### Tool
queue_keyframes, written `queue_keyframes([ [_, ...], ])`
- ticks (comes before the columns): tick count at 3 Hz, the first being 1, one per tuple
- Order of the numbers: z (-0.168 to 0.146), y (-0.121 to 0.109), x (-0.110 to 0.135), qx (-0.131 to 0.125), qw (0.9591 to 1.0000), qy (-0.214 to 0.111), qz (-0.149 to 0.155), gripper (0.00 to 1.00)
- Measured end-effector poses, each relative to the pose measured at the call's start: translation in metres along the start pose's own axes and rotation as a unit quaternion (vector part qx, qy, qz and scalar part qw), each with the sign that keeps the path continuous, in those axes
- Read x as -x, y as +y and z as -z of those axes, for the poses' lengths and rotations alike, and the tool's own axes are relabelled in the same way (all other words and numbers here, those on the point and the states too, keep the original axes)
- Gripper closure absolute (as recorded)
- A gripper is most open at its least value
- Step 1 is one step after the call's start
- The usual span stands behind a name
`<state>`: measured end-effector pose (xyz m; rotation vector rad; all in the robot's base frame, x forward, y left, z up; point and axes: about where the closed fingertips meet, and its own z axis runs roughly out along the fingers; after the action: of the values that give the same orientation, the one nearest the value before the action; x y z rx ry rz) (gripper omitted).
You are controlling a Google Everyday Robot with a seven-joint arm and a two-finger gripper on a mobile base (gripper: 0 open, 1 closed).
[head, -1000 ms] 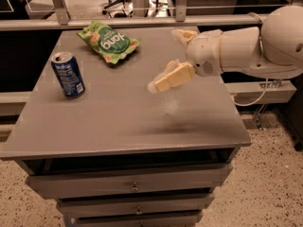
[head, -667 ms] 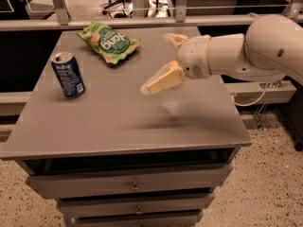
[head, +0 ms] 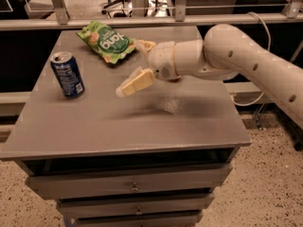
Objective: Pick pepsi can
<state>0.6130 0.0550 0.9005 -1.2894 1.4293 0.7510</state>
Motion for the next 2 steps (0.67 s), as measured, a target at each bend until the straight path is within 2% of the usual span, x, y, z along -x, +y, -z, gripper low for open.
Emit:
queue_keyframes([
  [2,-0.067,0.009,0.003,0.025,0.9994,-0.02,-0.012,0.0],
])
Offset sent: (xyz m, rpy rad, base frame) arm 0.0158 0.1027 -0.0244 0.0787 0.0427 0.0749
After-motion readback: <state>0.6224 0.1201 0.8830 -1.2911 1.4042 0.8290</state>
